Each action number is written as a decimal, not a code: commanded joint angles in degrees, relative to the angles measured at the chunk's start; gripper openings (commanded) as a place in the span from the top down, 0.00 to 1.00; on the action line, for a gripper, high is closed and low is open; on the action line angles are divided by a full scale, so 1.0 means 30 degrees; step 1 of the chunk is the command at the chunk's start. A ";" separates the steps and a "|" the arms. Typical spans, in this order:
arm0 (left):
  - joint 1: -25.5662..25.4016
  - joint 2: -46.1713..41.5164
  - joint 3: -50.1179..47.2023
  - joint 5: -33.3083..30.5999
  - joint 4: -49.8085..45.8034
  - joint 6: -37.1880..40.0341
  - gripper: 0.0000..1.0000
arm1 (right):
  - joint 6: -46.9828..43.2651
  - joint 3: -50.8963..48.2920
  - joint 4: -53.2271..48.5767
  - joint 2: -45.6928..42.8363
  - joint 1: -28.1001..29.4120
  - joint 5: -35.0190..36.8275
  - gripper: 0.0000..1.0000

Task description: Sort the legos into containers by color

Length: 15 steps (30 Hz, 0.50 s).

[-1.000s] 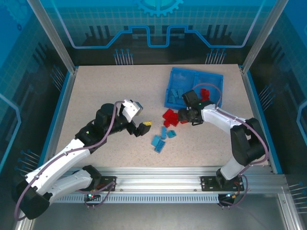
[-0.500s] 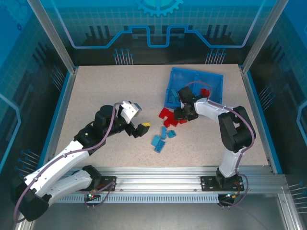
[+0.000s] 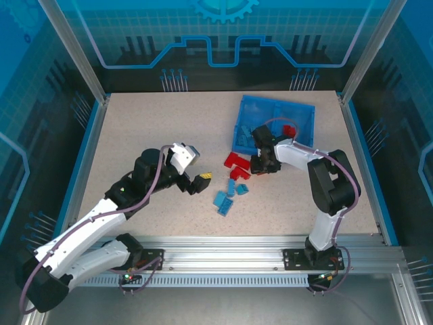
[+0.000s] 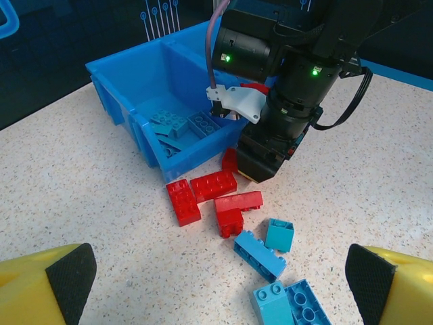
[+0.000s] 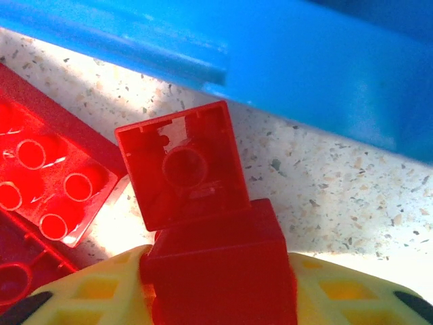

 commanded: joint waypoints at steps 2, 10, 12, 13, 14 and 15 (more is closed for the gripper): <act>0.0132 0.0001 -0.0096 0.0202 -0.0057 0.0321 0.01 | 0.0247 0.0535 -0.0960 -0.0829 -0.0167 0.0158 0.61; 0.0140 0.0026 -0.0307 0.0063 0.0400 0.0161 0.01 | 0.1917 0.1626 -0.2333 -0.5631 -0.0152 0.2322 0.67; 0.0119 0.0205 -0.0302 0.0080 0.0575 0.0190 0.01 | 0.2357 0.2404 -0.2309 -0.6466 -0.0369 0.3612 0.66; 0.0138 0.0287 -0.0294 0.0118 0.0670 0.0171 0.01 | 0.2478 0.2787 -0.2221 -0.6630 -0.0615 0.3974 0.66; 0.0132 0.0401 -0.0269 0.0159 0.0791 0.0177 0.01 | 0.2640 0.3277 -0.2174 -0.6626 -0.1061 0.4311 0.66; 0.0122 0.0536 -0.0188 0.0245 0.0852 0.0177 0.01 | 0.2732 0.3840 -0.2121 -0.6406 -0.1647 0.4436 0.66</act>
